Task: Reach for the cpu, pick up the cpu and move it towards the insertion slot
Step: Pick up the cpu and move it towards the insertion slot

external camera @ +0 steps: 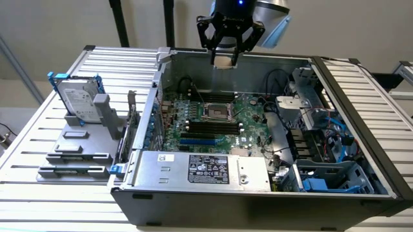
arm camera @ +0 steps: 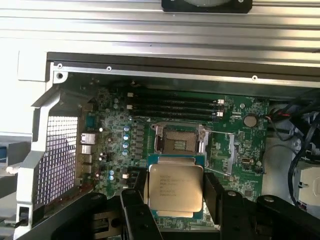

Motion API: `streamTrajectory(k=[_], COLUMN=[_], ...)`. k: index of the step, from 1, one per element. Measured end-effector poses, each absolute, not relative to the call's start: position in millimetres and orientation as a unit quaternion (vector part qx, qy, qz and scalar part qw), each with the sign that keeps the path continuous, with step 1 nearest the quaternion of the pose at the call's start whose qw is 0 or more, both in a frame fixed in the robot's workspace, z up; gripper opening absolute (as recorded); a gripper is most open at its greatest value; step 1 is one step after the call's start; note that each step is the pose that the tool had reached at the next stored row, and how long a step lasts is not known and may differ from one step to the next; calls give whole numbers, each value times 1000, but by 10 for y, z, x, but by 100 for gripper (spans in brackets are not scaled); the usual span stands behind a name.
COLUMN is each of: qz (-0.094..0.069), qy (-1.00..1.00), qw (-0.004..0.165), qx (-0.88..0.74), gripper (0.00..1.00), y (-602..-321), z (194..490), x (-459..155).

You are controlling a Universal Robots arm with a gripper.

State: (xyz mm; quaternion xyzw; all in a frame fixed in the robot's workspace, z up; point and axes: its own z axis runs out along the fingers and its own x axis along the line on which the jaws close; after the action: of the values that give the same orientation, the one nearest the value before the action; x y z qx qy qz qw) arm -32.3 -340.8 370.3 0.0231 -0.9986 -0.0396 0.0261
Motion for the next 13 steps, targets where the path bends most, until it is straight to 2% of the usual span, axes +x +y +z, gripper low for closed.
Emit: streamTrajectory(k=[13], qz=[-40], qy=[-999], qw=[25], qx=[-8], gripper=[54], y=[-3315], z=[3660], x=[-209])
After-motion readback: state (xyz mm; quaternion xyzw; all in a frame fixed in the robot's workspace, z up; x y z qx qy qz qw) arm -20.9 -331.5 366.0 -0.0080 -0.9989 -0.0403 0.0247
